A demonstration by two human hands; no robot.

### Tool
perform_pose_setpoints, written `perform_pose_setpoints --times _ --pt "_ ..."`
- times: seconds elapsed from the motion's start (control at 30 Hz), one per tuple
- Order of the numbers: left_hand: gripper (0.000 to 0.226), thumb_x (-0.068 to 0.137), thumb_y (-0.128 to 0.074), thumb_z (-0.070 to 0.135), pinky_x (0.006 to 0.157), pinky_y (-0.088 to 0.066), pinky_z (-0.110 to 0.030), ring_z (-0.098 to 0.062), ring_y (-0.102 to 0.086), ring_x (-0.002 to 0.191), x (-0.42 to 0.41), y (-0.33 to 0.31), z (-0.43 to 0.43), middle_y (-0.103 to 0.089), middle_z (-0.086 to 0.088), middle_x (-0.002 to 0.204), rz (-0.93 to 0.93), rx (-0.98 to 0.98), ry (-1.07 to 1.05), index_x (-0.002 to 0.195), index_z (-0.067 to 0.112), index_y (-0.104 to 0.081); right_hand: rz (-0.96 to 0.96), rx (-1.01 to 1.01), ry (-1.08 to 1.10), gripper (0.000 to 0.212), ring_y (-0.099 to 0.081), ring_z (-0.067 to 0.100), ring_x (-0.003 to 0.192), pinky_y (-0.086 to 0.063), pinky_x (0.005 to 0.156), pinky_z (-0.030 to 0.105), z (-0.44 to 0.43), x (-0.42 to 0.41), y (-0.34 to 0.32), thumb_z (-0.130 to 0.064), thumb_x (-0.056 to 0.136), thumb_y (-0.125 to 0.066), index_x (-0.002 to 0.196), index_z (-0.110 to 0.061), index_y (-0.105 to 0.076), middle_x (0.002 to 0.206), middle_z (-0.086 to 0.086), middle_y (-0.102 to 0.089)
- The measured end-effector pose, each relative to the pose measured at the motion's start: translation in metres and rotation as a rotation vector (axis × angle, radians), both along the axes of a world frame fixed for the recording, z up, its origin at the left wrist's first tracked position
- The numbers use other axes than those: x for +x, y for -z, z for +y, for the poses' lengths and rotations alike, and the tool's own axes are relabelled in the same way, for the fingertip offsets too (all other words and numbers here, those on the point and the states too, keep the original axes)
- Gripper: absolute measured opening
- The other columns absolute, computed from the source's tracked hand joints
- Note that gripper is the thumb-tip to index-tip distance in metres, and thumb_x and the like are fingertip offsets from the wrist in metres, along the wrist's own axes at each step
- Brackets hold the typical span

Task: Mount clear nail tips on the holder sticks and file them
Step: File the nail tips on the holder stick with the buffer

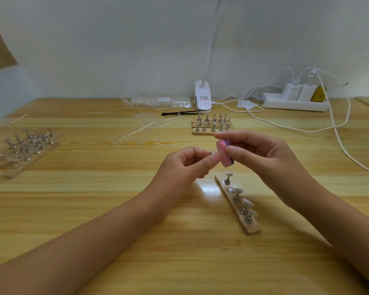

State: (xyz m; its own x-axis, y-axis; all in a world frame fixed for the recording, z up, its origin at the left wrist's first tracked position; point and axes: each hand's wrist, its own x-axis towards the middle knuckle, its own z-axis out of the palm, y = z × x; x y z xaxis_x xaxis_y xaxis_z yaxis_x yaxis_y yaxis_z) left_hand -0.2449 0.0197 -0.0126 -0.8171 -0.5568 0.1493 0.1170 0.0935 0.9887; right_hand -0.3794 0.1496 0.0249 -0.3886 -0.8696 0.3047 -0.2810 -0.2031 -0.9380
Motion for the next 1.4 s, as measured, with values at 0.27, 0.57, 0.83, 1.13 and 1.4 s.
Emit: perform_pose_setpoints --times 0.27,0.57,0.83,1.13,1.4 --pt "0.030 0.075 -0.071 0.045 0.064 -0.045 -0.010 0.004 -0.058 0.066 0.002 -0.001 0.005 -0.068 0.015 0.071 0.011 -0.071 0.040 0.090 0.020 -0.075 0.033 0.077 -0.086 0.031 -0.068 0.023 0.102 -0.052 0.085 0.017 0.004 -0.005 -0.008 -0.026 0.082 -0.065 0.112 -0.024 -0.074 0.100 0.011 -0.074" --pt "0.026 0.074 -0.076 0.051 0.065 -0.046 -0.011 0.003 -0.058 0.067 0.001 0.000 0.001 -0.067 0.016 0.071 -0.009 -0.030 0.028 0.085 0.028 -0.076 0.070 0.121 -0.081 0.033 -0.068 0.018 0.103 -0.051 0.088 0.017 0.005 -0.007 -0.008 -0.026 0.083 -0.063 0.114 -0.023 -0.073 0.103 0.004 -0.074" --pt "0.029 0.067 -0.081 0.057 0.064 -0.045 -0.014 -0.002 -0.053 0.061 -0.002 -0.002 -0.004 -0.059 0.013 0.063 -0.011 0.093 -0.007 0.073 0.029 -0.077 0.106 0.148 -0.092 0.035 -0.066 0.018 0.105 -0.051 0.093 0.022 0.006 -0.008 -0.008 -0.026 0.082 -0.062 0.115 -0.020 -0.072 0.108 0.007 -0.071" --pt "0.027 0.069 -0.074 0.054 0.064 -0.045 -0.011 0.001 -0.055 0.062 -0.001 -0.001 -0.001 -0.063 0.017 0.067 -0.021 0.027 0.039 0.078 0.029 -0.074 0.023 0.098 -0.054 0.028 -0.070 0.014 0.096 -0.052 0.081 0.015 0.004 -0.008 -0.004 -0.026 0.083 -0.065 0.109 -0.021 -0.074 0.101 0.000 -0.075" --pt "0.013 0.076 -0.072 0.046 0.067 -0.046 -0.015 0.000 -0.054 0.064 -0.001 -0.003 -0.003 -0.061 0.015 0.067 -0.040 0.101 0.024 0.072 0.034 -0.075 -0.074 0.102 -0.042 0.030 -0.072 0.025 0.089 -0.057 0.080 0.026 0.002 -0.011 0.000 -0.027 0.075 -0.071 0.102 -0.015 -0.070 0.097 0.010 -0.072"
